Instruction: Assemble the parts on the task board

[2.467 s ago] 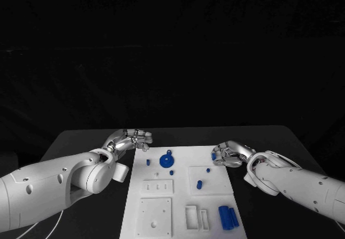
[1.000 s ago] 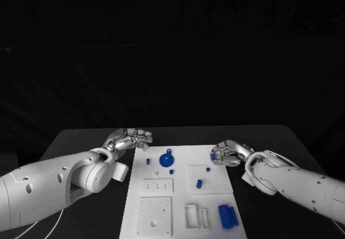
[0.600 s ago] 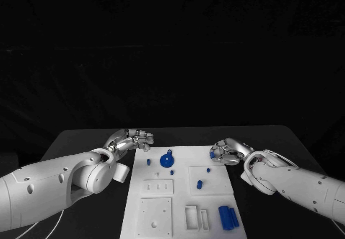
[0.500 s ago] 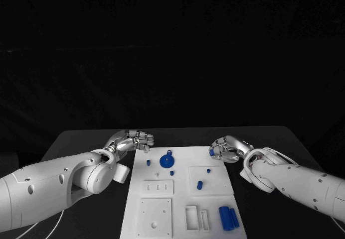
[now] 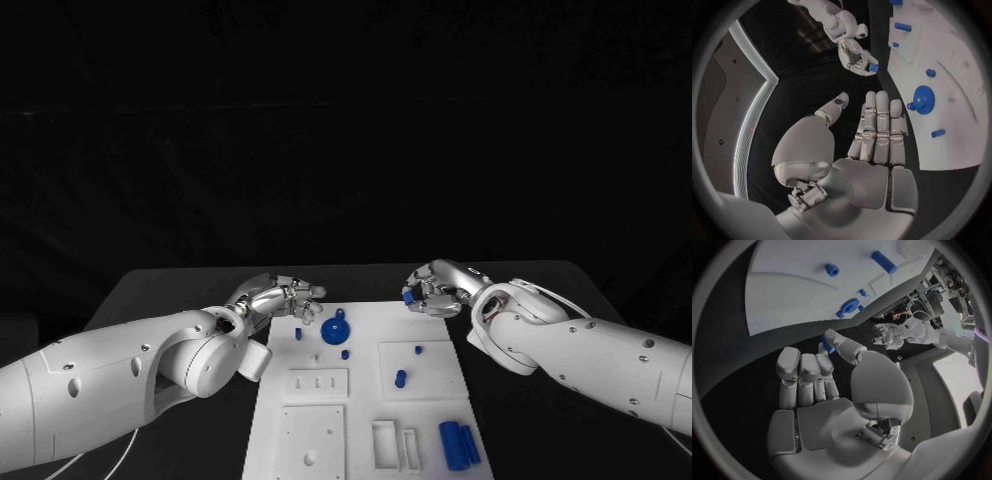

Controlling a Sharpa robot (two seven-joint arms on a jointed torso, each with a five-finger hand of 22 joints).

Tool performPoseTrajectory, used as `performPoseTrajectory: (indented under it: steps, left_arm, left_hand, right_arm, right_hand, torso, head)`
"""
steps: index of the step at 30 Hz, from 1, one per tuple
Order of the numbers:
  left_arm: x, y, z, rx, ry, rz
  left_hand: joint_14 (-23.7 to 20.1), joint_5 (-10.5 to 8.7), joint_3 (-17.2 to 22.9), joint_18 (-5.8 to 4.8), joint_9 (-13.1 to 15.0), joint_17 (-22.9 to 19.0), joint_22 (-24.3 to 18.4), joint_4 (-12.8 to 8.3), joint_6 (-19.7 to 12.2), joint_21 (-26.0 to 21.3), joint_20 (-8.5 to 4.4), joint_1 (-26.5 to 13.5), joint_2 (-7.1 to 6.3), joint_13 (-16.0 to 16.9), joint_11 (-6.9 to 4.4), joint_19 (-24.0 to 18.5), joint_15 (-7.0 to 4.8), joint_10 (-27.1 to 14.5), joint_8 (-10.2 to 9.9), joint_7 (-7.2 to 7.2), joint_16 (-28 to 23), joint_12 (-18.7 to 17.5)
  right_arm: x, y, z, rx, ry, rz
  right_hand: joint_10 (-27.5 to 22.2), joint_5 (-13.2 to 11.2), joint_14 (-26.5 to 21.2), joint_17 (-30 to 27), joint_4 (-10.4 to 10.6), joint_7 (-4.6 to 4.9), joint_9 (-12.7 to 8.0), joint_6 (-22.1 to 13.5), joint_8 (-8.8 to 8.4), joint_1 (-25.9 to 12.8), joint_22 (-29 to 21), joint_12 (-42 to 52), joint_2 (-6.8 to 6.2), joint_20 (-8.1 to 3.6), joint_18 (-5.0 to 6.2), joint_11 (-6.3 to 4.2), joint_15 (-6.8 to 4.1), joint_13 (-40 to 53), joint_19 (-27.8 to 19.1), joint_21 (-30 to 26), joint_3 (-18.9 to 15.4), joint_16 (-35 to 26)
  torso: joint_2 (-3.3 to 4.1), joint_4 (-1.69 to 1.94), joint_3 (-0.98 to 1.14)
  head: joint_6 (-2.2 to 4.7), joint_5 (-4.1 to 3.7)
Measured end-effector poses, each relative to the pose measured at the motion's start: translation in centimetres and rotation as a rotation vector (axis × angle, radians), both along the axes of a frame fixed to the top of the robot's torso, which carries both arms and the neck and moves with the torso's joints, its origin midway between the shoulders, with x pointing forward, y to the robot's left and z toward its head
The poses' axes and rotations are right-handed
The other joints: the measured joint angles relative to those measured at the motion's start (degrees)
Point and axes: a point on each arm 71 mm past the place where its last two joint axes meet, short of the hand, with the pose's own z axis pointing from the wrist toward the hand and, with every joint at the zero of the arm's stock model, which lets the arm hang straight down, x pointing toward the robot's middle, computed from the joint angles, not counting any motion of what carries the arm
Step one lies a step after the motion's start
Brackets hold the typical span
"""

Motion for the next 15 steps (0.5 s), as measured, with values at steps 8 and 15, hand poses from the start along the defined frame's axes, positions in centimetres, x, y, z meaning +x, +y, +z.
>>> performPoseTrajectory:
  steps: [8, 15]
  left_arm:
    - [-0.1, -1.7, -0.3, 0.04, 0.05, -0.023]
    - [-0.2, -3.1, -0.6, 0.075, 0.093, -0.034]
  left_hand:
    - [0.15, -0.32, -0.32, -0.07, -0.36, 0.48, 0.0, 2.07, 0.7, 0.44, -0.28, -2.43, -1.03, 1.01, -0.53, 0.29, -0.16, 0.93, 0.0, -0.29, 1.04, 0.43]
    - [-0.28, -0.77, -0.55, -0.12, -0.61, 0.47, -0.01, 3.89, 0.7, 0.67, -0.28, -4.23, -2.37, 1.22, -0.53, 0.29, -0.16, 0.92, -0.44, -0.29, 1.26, 0.43]
  right_arm:
    - [-0.9, 3.3, 1.1, -0.084, -0.028, 0.017]
    - [-1.3, 5.3, 1.4, -0.123, -0.049, 0.028]
  right_hand:
    - [0.0, -0.71, -0.04, 0.0, 0.26, -0.01, 0.3, 0.01, -0.01, -0.23, 0.0, 0.0, -0.23, 0.0, 0.03, 0.0, -0.04, -0.25, 0.0, 0.0, 1.37, -0.24]
    - [0.0, -0.71, 0.13, -0.01, 0.4, -0.01, 0.31, 0.01, -0.11, -0.28, 0.0, 0.0, -0.29, 0.01, 0.03, 0.0, -0.2, -0.31, 0.0, 0.0, 1.82, -0.23]
  torso:
    - [-0.63, -0.04, 0.0]
    - [-0.75, 0.03, -0.1]
  head:
    - [0.28, 0.46]
    - [0.91, 0.84]
